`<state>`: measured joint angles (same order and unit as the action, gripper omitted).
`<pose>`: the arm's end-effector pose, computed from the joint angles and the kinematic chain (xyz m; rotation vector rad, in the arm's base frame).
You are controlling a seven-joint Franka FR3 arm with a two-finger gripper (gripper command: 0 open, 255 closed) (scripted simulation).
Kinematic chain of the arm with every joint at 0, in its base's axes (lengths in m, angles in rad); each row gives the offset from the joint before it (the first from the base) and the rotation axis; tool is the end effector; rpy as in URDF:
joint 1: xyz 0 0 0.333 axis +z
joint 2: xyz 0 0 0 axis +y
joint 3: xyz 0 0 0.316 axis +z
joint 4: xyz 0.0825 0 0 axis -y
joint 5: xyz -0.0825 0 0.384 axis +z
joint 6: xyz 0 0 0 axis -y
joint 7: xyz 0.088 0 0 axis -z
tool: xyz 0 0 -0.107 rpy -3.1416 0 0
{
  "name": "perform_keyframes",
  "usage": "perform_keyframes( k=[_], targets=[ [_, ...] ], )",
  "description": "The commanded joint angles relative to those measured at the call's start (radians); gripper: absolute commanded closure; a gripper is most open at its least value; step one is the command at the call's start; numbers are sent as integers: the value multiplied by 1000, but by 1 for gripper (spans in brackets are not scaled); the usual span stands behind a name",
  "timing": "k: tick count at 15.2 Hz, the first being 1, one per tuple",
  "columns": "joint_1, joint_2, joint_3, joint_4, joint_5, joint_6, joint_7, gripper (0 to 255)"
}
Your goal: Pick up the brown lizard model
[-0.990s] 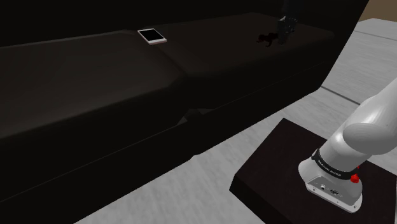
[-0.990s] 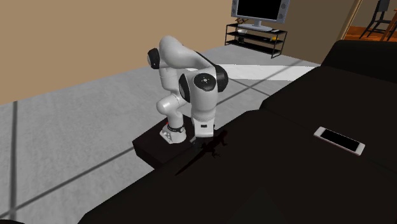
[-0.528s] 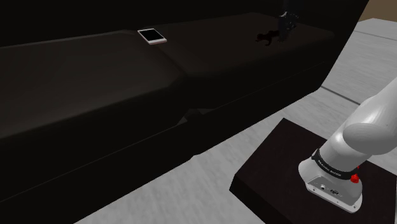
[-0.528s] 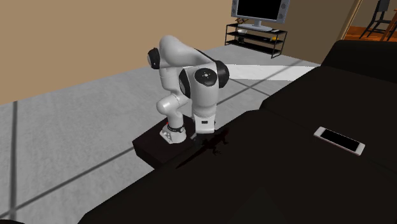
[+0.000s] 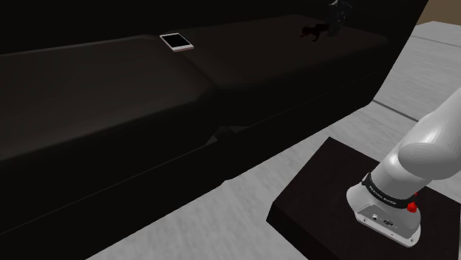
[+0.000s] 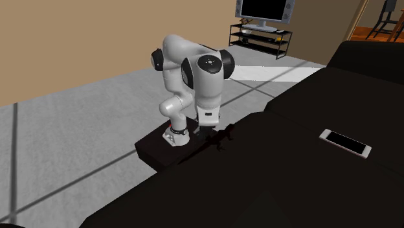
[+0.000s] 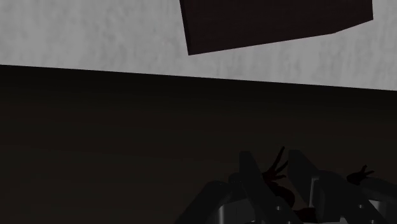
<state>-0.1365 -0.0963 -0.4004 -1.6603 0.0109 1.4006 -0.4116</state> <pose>0.4311 -0.2665 0.6167 -3.0090 0.1800 0.1967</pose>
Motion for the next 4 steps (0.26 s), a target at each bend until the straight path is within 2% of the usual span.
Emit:
perform_keyframes(
  k=[1,4],
  targets=[
    [1,6,0,34,2,-28,1,255],
    [0,11,-1,55,4,-45,0,255]
  ],
)
